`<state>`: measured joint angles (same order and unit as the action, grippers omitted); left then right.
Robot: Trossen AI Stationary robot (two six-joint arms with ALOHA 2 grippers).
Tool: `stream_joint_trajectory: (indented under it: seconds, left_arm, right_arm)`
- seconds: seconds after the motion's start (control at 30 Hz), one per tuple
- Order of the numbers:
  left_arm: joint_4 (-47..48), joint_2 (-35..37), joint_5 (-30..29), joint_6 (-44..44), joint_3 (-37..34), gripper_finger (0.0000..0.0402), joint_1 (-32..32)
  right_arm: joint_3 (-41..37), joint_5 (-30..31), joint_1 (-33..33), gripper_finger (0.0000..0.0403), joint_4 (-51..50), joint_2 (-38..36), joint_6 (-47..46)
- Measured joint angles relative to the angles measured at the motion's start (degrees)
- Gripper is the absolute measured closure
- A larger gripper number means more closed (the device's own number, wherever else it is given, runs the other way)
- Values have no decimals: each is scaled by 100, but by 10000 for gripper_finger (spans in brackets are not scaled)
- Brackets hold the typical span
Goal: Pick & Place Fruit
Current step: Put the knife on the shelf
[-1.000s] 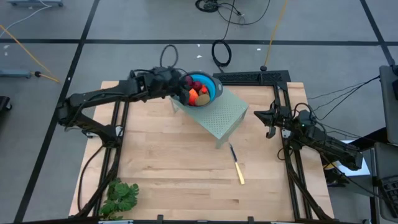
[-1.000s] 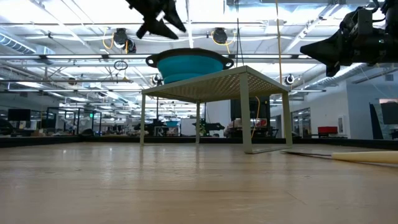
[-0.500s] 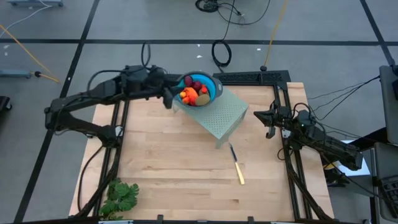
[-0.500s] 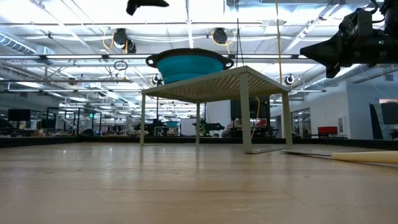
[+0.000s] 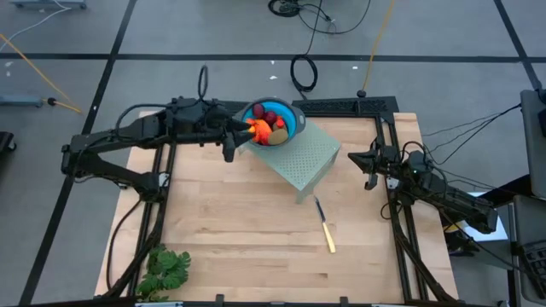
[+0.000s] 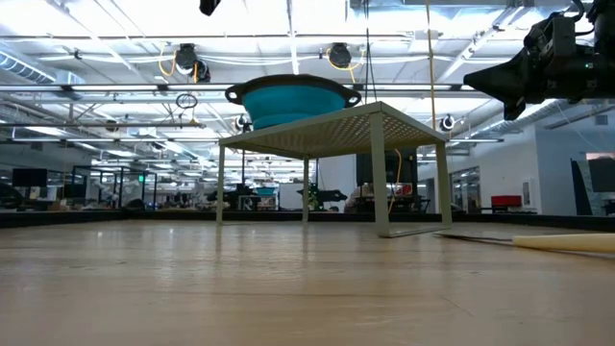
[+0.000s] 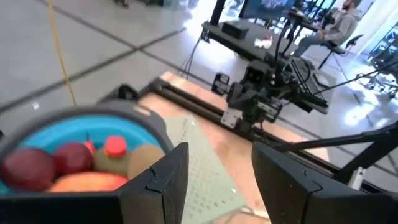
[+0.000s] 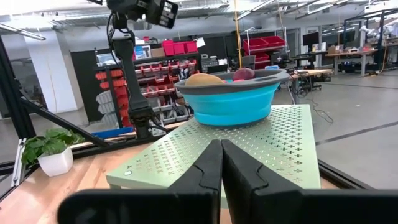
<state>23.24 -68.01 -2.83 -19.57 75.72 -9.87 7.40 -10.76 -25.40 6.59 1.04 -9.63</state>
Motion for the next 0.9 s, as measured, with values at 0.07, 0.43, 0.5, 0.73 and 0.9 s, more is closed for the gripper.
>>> stream_joint_trajectory:
  seconds: [0.07, 0.43, 0.5, 0.73, 0.9]
  left_arm:
    - [28, -17, 2, -183, -2, 224, 48]
    - [16, -53, 80, -112, 0, 224, 101]
    - [14, -59, 372, 154, 0, 224, 101]
    - [-90, -55, 1016, 577, 0, 224, 105]
    - [-81, -55, 1008, 719, 0, 224, 167]
  right_arm:
    - [0, 0, 0, 403, 2, 0, 0]
    - [0, 0, 1, 403, -2, 0, 3]
    - [0, 0, -1, 403, 0, 0, 3]
    - [0, -155, -1, 403, -2, 0, 4]
    - [0, -359, 1, 403, 0, 0, -9]
